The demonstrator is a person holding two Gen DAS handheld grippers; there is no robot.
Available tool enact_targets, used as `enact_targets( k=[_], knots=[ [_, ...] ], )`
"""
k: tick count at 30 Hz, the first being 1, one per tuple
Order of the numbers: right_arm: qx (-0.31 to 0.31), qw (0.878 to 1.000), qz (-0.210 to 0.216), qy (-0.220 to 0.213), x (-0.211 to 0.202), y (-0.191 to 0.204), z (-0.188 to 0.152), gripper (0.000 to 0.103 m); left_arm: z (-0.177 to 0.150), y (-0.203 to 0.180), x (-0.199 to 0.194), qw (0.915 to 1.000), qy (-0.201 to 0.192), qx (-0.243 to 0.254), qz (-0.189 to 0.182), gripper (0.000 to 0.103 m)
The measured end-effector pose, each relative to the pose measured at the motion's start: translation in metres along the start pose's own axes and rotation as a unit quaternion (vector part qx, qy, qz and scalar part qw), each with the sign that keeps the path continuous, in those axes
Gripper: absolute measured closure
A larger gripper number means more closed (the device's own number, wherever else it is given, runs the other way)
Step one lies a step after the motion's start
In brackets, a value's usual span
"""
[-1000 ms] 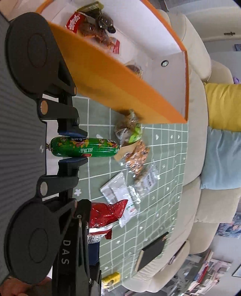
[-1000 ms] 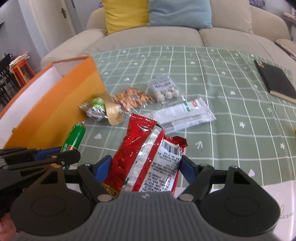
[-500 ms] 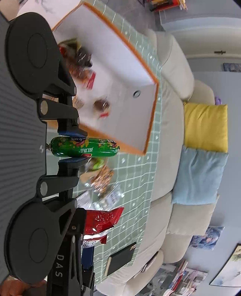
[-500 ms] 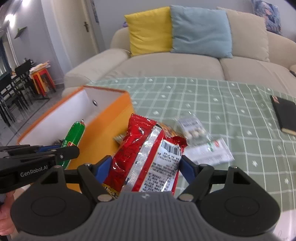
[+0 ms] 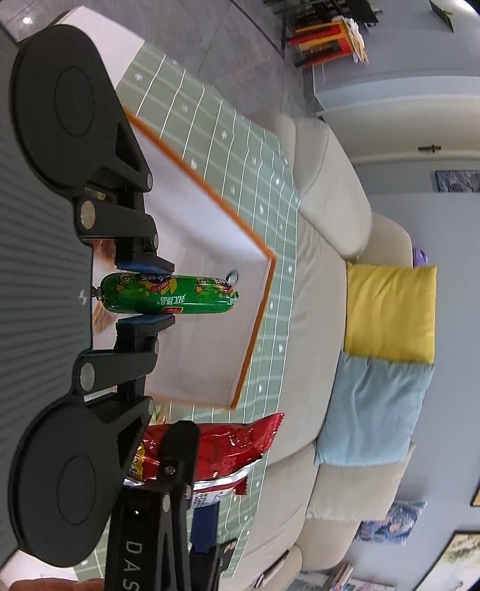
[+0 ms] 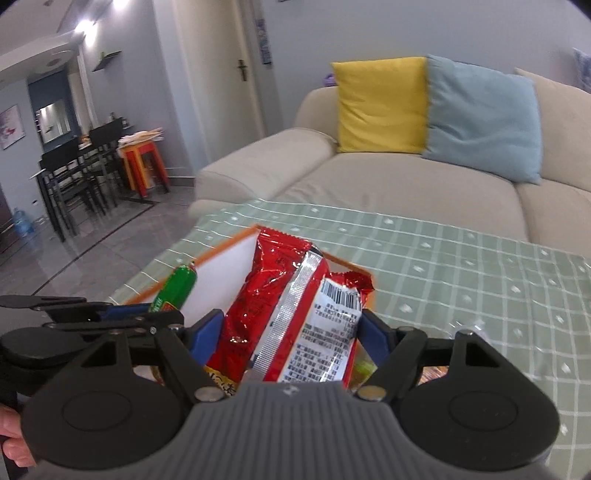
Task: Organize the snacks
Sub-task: 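Carry the sausage and chips bag over the orange box and lower them inside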
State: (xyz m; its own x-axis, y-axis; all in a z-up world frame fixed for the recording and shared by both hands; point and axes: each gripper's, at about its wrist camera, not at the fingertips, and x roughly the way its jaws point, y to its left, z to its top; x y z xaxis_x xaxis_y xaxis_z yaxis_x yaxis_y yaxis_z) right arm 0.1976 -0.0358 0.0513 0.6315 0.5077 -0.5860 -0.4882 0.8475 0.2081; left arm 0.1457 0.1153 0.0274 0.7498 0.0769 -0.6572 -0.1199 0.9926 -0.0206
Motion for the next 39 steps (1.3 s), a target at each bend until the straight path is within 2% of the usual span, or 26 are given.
enact_targets(
  k=[7, 15, 27, 32, 39],
  knots=[
    [-0.039, 0.999, 0.023, 0.01, 0.041, 0.028, 0.025, 0.028, 0.006, 0.03, 0.026, 0.9992, 0.036, -0.005, 0.018, 0.079],
    [-0.094, 0.994, 0.019, 0.05, 0.095, 0.054, 0.035, 0.028, 0.002, 0.052, 0.064, 0.9952, 0.093, -0.008, 0.03, 0.079],
    [-0.159, 0.98, 0.004, 0.122, 0.159, 0.067, 0.019, 0.028, -0.015, 0.057, 0.102, 0.9872, 0.155, 0.012, 0.038, 0.079],
    [-0.158, 0.976, 0.014, 0.149, 0.175, 0.058, 0.013, 0.028, -0.02, 0.055, 0.114, 0.9824, 0.176, 0.036, 0.05, 0.079],
    [-0.159, 0.971, -0.008, 0.179, 0.191, 0.051, 0.004, 0.027, -0.022, 0.043, 0.121, 0.9771, 0.191, 0.07, 0.061, 0.078]
  ],
)
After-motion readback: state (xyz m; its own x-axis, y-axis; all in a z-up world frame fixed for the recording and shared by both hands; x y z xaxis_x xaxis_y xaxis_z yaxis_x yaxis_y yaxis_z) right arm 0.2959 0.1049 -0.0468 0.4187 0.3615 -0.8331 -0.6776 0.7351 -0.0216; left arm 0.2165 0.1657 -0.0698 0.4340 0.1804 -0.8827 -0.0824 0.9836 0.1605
